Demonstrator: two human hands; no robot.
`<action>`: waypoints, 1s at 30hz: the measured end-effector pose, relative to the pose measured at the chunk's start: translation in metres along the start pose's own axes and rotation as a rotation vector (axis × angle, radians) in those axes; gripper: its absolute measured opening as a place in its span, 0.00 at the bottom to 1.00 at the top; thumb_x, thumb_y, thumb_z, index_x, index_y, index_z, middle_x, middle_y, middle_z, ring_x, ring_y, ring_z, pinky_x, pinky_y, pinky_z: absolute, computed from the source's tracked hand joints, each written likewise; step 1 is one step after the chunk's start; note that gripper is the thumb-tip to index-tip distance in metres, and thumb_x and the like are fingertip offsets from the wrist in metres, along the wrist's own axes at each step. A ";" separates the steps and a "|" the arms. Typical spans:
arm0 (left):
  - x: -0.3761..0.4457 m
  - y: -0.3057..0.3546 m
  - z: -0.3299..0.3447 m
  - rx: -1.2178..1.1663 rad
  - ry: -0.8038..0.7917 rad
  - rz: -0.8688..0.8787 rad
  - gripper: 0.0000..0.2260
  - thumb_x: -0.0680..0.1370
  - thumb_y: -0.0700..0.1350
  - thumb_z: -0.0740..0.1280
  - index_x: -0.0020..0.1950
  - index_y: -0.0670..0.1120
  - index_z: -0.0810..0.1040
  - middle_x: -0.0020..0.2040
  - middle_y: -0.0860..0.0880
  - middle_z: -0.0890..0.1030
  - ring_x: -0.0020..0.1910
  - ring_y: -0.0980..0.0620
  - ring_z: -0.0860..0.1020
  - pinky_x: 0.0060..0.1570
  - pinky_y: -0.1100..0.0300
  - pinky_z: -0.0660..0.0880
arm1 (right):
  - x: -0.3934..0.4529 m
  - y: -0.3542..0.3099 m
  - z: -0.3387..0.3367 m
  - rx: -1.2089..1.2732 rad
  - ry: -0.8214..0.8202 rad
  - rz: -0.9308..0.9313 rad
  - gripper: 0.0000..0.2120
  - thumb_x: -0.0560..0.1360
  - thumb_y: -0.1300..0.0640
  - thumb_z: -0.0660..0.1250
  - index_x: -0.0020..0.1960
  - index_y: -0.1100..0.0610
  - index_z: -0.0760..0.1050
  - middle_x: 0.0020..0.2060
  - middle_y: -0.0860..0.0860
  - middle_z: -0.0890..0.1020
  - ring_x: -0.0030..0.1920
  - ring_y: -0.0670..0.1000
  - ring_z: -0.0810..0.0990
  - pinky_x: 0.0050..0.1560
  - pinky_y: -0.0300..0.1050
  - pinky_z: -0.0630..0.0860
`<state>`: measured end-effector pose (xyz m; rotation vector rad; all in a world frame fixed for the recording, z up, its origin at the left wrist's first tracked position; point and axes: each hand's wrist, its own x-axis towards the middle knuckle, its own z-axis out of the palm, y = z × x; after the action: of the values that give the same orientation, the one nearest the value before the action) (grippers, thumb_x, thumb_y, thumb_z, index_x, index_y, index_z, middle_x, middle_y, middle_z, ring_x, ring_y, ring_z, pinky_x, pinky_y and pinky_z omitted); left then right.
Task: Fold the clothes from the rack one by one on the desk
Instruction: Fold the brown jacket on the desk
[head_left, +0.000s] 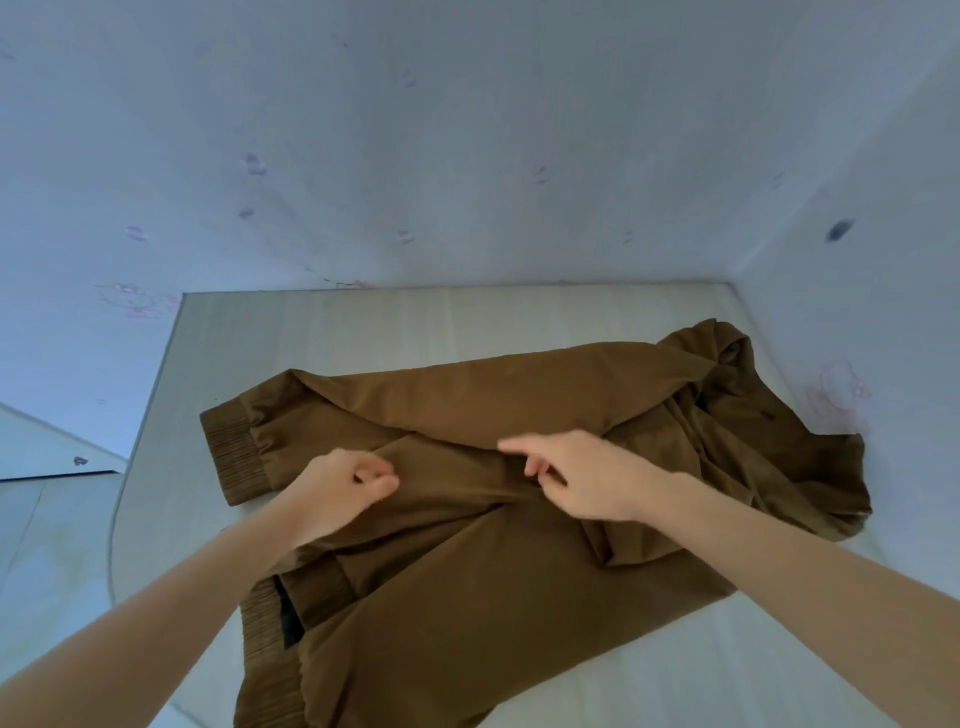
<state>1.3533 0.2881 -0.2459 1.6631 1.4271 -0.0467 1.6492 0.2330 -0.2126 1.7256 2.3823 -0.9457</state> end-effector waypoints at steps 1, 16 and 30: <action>0.006 0.007 0.001 -0.257 0.070 -0.065 0.16 0.79 0.52 0.66 0.65 0.47 0.76 0.53 0.52 0.81 0.50 0.54 0.81 0.54 0.60 0.77 | 0.003 0.000 -0.013 0.075 0.107 0.026 0.25 0.78 0.59 0.61 0.73 0.44 0.62 0.50 0.45 0.81 0.46 0.42 0.80 0.51 0.43 0.80; 0.079 0.078 0.024 -1.654 0.133 -0.453 0.33 0.76 0.40 0.71 0.77 0.43 0.58 0.71 0.36 0.68 0.68 0.38 0.71 0.66 0.45 0.70 | 0.127 0.104 -0.089 0.071 -0.040 0.674 0.31 0.82 0.40 0.46 0.74 0.63 0.62 0.73 0.60 0.64 0.71 0.60 0.66 0.69 0.53 0.63; 0.073 0.147 0.033 -1.316 -0.002 -0.076 0.36 0.75 0.39 0.72 0.73 0.60 0.56 0.64 0.47 0.73 0.57 0.42 0.79 0.56 0.40 0.77 | 0.059 0.094 -0.136 0.654 0.039 0.700 0.18 0.80 0.43 0.57 0.60 0.54 0.75 0.62 0.49 0.77 0.57 0.49 0.76 0.56 0.45 0.69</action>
<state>1.5111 0.3356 -0.2178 0.5058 1.0671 0.6985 1.7508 0.3691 -0.1663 2.5186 1.3107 -1.6217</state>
